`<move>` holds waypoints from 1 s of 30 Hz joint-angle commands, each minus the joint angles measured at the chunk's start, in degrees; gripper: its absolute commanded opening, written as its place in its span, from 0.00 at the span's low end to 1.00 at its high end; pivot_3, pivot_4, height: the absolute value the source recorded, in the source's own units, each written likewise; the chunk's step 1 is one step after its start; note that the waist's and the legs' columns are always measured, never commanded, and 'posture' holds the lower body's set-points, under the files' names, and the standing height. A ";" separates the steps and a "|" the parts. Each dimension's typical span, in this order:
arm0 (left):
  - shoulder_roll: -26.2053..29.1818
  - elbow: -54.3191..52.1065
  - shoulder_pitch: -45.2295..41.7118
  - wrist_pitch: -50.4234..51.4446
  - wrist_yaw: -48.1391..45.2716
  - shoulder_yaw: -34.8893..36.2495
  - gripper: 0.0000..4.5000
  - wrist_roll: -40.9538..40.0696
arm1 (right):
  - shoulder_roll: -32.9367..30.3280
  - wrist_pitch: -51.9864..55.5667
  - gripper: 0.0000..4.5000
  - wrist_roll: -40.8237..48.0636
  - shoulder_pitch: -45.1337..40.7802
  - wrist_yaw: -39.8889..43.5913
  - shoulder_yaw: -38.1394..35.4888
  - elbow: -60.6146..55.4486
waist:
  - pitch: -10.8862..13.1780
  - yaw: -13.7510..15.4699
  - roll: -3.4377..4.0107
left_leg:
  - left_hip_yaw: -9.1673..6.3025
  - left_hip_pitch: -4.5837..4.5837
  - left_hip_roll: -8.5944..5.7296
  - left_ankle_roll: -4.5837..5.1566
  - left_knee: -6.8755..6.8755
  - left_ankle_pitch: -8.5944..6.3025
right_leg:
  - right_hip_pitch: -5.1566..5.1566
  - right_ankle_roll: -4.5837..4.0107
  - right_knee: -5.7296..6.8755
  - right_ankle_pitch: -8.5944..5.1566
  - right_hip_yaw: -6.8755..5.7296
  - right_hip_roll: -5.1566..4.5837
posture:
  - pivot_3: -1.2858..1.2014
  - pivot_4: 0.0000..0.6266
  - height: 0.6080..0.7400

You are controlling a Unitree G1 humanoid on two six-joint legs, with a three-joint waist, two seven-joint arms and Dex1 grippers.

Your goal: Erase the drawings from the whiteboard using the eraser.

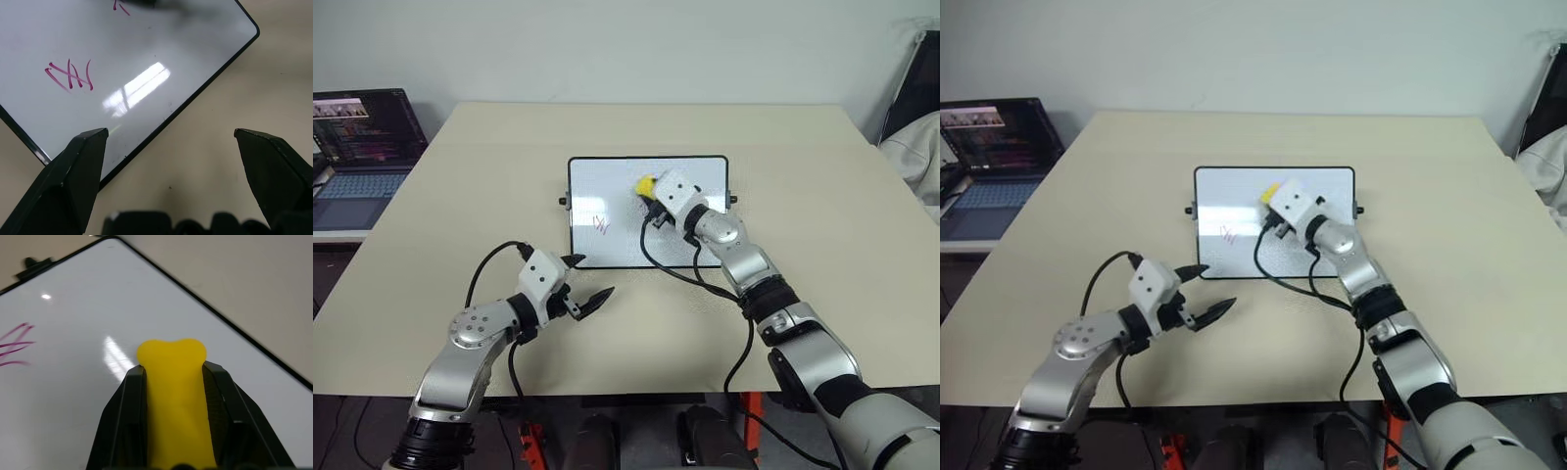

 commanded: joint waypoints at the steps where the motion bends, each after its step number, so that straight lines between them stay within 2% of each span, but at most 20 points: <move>1: 0.57 -2.91 -0.53 0.35 0.21 0.58 1.00 -0.36 | -1.36 6.85 0.26 -0.77 4.25 5.00 2.13 -1.75 | 0.00 0.00 0.00 | -0.01 0.03 0.00 0.00 0.00 0.00 | 0.03 0.00 0.00 0.00 -0.01 -0.01 | 0.52 0.24 1.00; 2: 0.57 -3.01 -0.59 0.51 0.21 0.61 1.00 -0.40 | -1.46 7.37 0.26 -0.86 4.66 4.89 1.95 -2.47 | 0.00 0.00 0.01 | -0.02 0.09 -0.01 0.00 0.01 0.00 | 0.10 0.00 0.02 -0.01 -0.02 0.00 | 0.52 0.24 1.00; 7: 0.05 -3.63 -2.03 1.90 -0.06 0.55 1.00 -1.63 | -1.32 3.63 0.26 -2.35 0.53 -10.58 -3.35 2.09 | 0.03 0.20 0.06 | -0.04 0.24 -0.01 0.08 0.13 0.09 | 0.20 0.01 0.12 -0.03 -0.03 0.03 | 0.52 0.24 1.00; 11: 0.20 -3.50 -2.43 2.03 -0.14 0.51 1.00 -1.87 | -2.00 5.49 0.26 -2.19 1.33 -7.70 -1.70 2.94 | 0.02 0.61 0.04 | -0.02 0.29 -0.05 0.23 0.22 0.26 | 0.33 -0.10 0.07 -0.16 -0.04 0.03 | 0.52 0.24 1.00; 19: 0.30 -2.82 -2.51 1.65 -0.60 0.58 1.00 -1.99 | -6.05 10.83 0.26 -5.14 8.60 7.72 6.88 -6.72 | -0.08 0.41 0.00 | 0.03 0.45 -0.01 0.20 0.02 0.22 | 0.38 0.17 0.02 -0.03 0.03 0.01 | 0.52 0.24 1.00; 22: 0.11 -2.88 -2.86 1.87 -0.50 0.25 1.00 -1.90 | -5.74 10.54 0.26 -5.63 7.98 2.89 4.69 -7.55 | -0.07 0.28 0.02 | 0.06 0.54 0.03 0.20 0.00 0.23 | 0.41 0.13 0.04 -0.06 0.06 0.00 | 0.52 0.24 1.00; 24: -0.01 -3.19 -3.04 2.20 -0.40 -0.04 1.00 -1.90 | -5.40 10.04 0.26 -5.77 5.92 -4.49 1.19 -6.06 | -0.06 0.30 0.02 | 0.03 0.55 0.05 0.21 0.02 0.23 | 0.40 -0.12 0.05 -0.19 0.06 0.00 | 0.52 0.24 1.00; 26: -0.10 -3.50 -3.09 2.45 -0.28 -0.23 1.00 -1.88 | -5.80 10.10 0.26 -5.60 4.86 -8.18 -0.75 -5.10 | -0.04 0.47 0.04 | 0.01 0.54 0.05 0.21 0.05 0.24 | 0.40 -0.14 0.06 -0.18 0.07 0.00 | 0.52 0.24 1.00; 30: -0.14 -3.66 -3.27 2.71 -0.29 -0.44 1.00 -1.89 | -7.21 11.46 0.26 -5.59 6.16 -6.63 -0.13 -5.41 | -0.06 0.84 -0.01 | -0.08 0.52 -0.03 0.22 0.15 0.25 | 0.33 -0.13 -0.04 -0.18 0.03 0.00 | 0.52 0.24 1.00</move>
